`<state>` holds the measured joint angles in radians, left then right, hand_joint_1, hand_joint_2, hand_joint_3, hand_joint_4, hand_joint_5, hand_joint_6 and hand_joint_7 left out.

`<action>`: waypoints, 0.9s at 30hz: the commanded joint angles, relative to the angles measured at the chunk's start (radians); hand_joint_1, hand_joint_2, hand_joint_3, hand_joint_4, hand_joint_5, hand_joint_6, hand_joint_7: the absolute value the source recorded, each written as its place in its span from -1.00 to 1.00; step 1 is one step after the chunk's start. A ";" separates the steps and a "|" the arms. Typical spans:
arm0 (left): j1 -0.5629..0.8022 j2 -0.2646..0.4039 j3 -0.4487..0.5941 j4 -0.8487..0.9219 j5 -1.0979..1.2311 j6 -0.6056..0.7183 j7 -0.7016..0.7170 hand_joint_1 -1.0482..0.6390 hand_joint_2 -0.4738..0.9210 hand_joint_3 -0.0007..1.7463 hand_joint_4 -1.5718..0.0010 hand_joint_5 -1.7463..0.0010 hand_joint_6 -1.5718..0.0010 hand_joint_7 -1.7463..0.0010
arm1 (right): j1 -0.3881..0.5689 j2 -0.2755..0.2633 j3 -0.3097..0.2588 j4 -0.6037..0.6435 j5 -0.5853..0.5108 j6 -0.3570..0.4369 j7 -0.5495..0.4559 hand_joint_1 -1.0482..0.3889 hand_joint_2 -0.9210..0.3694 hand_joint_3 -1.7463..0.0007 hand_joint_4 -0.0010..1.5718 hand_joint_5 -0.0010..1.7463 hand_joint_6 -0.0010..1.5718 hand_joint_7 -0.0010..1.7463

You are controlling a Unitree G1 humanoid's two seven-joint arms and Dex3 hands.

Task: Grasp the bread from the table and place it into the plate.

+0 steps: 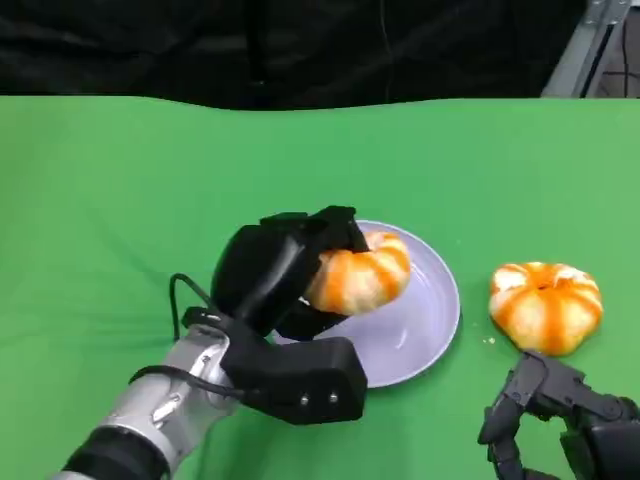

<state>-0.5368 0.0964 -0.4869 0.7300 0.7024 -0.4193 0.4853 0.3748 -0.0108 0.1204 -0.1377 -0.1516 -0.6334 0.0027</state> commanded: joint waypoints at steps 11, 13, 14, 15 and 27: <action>-0.087 -0.011 -0.031 0.184 0.009 -0.067 -0.038 0.23 0.81 -0.40 0.02 -0.45 -0.11 -0.08 | 0.003 0.003 0.014 -0.009 -0.045 0.004 -0.021 0.29 -0.29 -0.46 0.08 1.00 -0.01 0.77; -0.093 -0.013 -0.033 0.216 0.004 -0.081 -0.049 0.21 0.85 -0.56 0.00 -0.30 -0.16 0.13 | 0.001 0.005 0.019 -0.005 -0.040 -0.001 -0.020 0.30 -0.29 -0.47 0.08 1.00 -0.01 0.77; -0.094 -0.013 -0.034 0.231 -0.002 -0.086 -0.063 0.20 0.90 -0.67 -0.01 -0.25 -0.21 0.26 | 0.001 0.006 0.020 -0.006 -0.039 -0.001 -0.020 0.30 -0.29 -0.48 0.08 1.00 -0.01 0.77; -0.095 -0.013 -0.034 0.241 -0.005 -0.090 -0.072 0.15 0.95 -0.78 -0.01 0.06 -0.20 0.47 | 0.002 0.007 0.021 -0.007 -0.038 0.000 -0.020 0.30 -0.29 -0.48 0.08 1.00 -0.01 0.77; -0.074 0.018 -0.031 0.149 -0.008 0.006 -0.261 -0.59 1.00 -0.67 0.67 0.99 0.36 1.00 | -0.002 0.004 0.022 0.006 -0.029 -0.017 -0.022 0.29 -0.28 -0.49 0.08 1.00 -0.01 0.77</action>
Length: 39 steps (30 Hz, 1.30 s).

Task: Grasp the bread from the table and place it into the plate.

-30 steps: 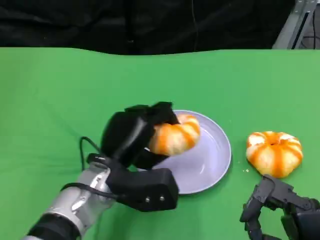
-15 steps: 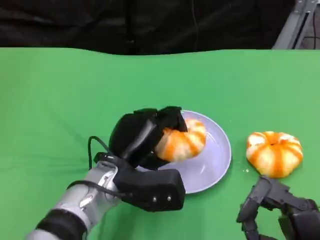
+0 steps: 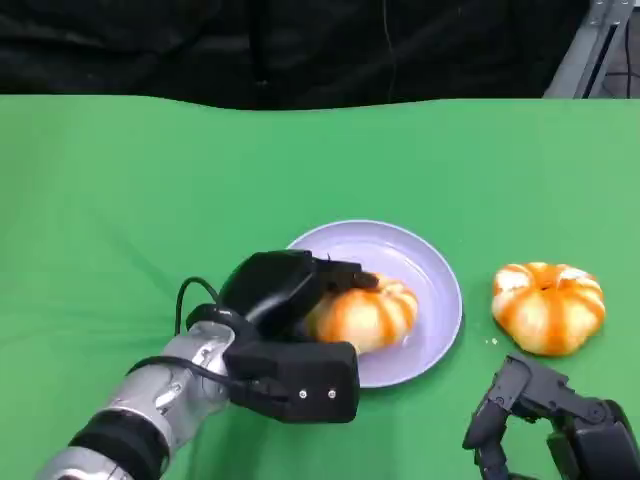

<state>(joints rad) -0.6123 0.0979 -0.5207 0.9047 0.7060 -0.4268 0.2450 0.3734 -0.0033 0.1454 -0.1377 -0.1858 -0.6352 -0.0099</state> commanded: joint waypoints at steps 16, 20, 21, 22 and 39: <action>0.083 0.076 -0.004 -0.236 -0.012 0.177 -0.168 -1.00 1.00 -0.23 1.00 1.00 0.86 0.99 | 0.007 -0.015 -0.011 -0.006 0.011 0.001 0.000 0.29 -0.30 -0.46 0.07 1.00 -0.01 0.76; 0.120 0.113 0.021 -0.315 -0.030 0.128 -0.155 -1.00 1.00 -0.31 1.00 1.00 0.79 0.97 | 0.004 -0.017 -0.015 0.000 0.009 0.000 0.000 0.29 -0.30 -0.46 0.07 1.00 -0.02 0.76; 0.130 0.119 0.029 -0.332 -0.039 0.120 -0.157 -1.00 1.00 -0.35 0.99 1.00 0.77 0.96 | 0.004 -0.017 -0.014 0.001 0.010 -0.002 0.000 0.28 -0.30 -0.46 0.07 1.00 -0.02 0.76; 0.136 0.122 0.034 -0.343 -0.045 0.116 -0.160 -0.99 1.00 -0.38 0.99 1.00 0.75 0.96 | 0.003 -0.017 -0.014 0.002 0.011 -0.003 0.000 0.28 -0.30 -0.46 0.07 1.00 -0.02 0.76; 0.434 0.129 0.337 -0.774 -0.760 0.219 -0.557 0.07 1.00 -0.49 0.15 0.18 0.03 0.85 | 0.009 -0.023 -0.026 0.003 0.011 -0.008 0.003 0.29 -0.31 -0.44 0.07 1.00 -0.02 0.76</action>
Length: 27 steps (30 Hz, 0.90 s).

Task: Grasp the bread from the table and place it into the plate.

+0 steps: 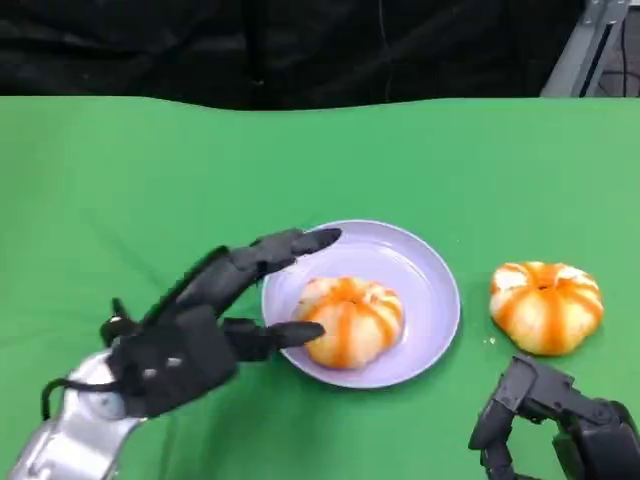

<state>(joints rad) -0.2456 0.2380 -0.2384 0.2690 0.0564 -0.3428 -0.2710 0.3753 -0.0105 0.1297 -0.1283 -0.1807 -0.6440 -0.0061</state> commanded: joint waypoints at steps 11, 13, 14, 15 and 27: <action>0.336 -0.036 0.227 -0.603 -0.467 0.625 -0.060 0.35 0.45 0.69 -0.21 -0.98 -0.02 -0.89 | 0.003 -0.009 -0.014 -0.002 0.002 0.000 -0.011 0.28 -0.31 -0.43 0.10 1.00 0.00 0.76; 0.346 -0.031 0.238 -0.632 -0.492 0.663 -0.061 0.36 0.43 0.76 -0.25 -1.00 -0.02 -0.98 | 0.003 -0.009 -0.015 -0.001 -0.003 0.000 -0.014 0.28 -0.31 -0.42 0.10 1.00 0.00 0.76; 0.381 -0.023 0.262 -0.665 -0.535 0.692 -0.070 0.36 0.42 0.78 -0.27 -1.00 -0.02 -0.99 | 0.000 -0.010 -0.015 0.000 -0.001 0.000 -0.012 0.27 -0.31 -0.42 0.10 1.00 0.00 0.77; 0.408 -0.017 0.280 -0.691 -0.567 0.715 -0.076 0.36 0.42 0.80 -0.29 -1.00 -0.03 -1.00 | -0.002 -0.011 -0.014 0.001 0.000 0.000 -0.011 0.27 -0.31 -0.42 0.10 1.00 0.00 0.77; 0.615 0.039 0.409 -0.822 -0.746 0.799 -0.127 0.35 0.48 0.84 -0.30 -1.00 -0.05 -1.00 | -0.025 -0.013 -0.017 0.028 -0.008 -0.013 -0.016 0.24 -0.30 -0.43 0.10 1.00 -0.01 0.77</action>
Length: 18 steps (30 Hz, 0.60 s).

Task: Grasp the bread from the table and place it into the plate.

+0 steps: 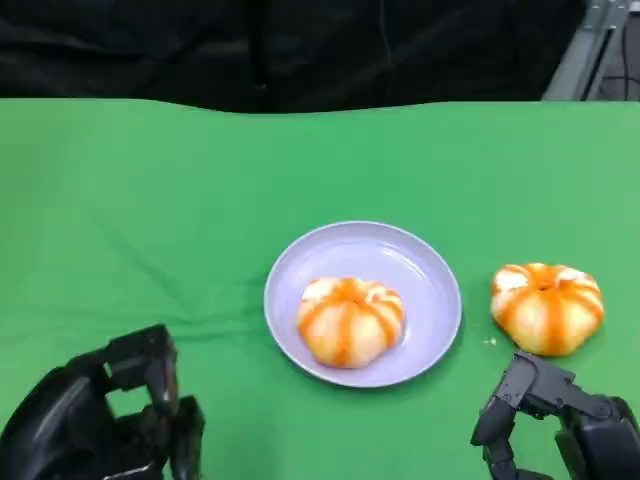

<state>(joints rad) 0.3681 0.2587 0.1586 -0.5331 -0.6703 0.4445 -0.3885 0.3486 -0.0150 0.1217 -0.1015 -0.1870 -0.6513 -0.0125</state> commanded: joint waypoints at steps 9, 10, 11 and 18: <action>0.049 -0.001 0.025 0.028 -0.061 -0.022 -0.071 0.41 0.50 1.00 -0.41 -1.00 -0.22 -1.00 | 0.002 -0.027 -0.023 0.002 0.026 -0.004 0.004 0.27 -0.31 -0.43 0.08 1.00 -0.02 0.76; 0.047 -0.004 0.023 0.031 -0.059 -0.026 -0.073 0.42 0.50 1.00 -0.41 -1.00 -0.23 -1.00 | 0.005 -0.028 -0.022 -0.004 0.033 0.005 0.009 0.27 -0.31 -0.43 0.08 1.00 -0.02 0.76; 0.045 -0.005 0.021 0.033 -0.059 -0.028 -0.074 0.42 0.50 1.00 -0.42 -1.00 -0.23 -1.00 | 0.007 -0.029 -0.021 -0.009 0.037 0.010 0.012 0.27 -0.31 -0.43 0.08 1.00 -0.02 0.76; 0.045 -0.006 0.020 0.036 -0.058 -0.033 -0.076 0.42 0.51 1.00 -0.42 -1.00 -0.25 -1.00 | 0.009 -0.029 -0.020 -0.014 0.043 0.018 0.017 0.27 -0.31 -0.43 0.08 1.00 -0.01 0.77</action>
<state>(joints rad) 0.4145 0.2471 0.1749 -0.5081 -0.7327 0.4241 -0.4531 0.3544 -0.0353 0.1083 -0.1034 -0.1583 -0.6420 0.0008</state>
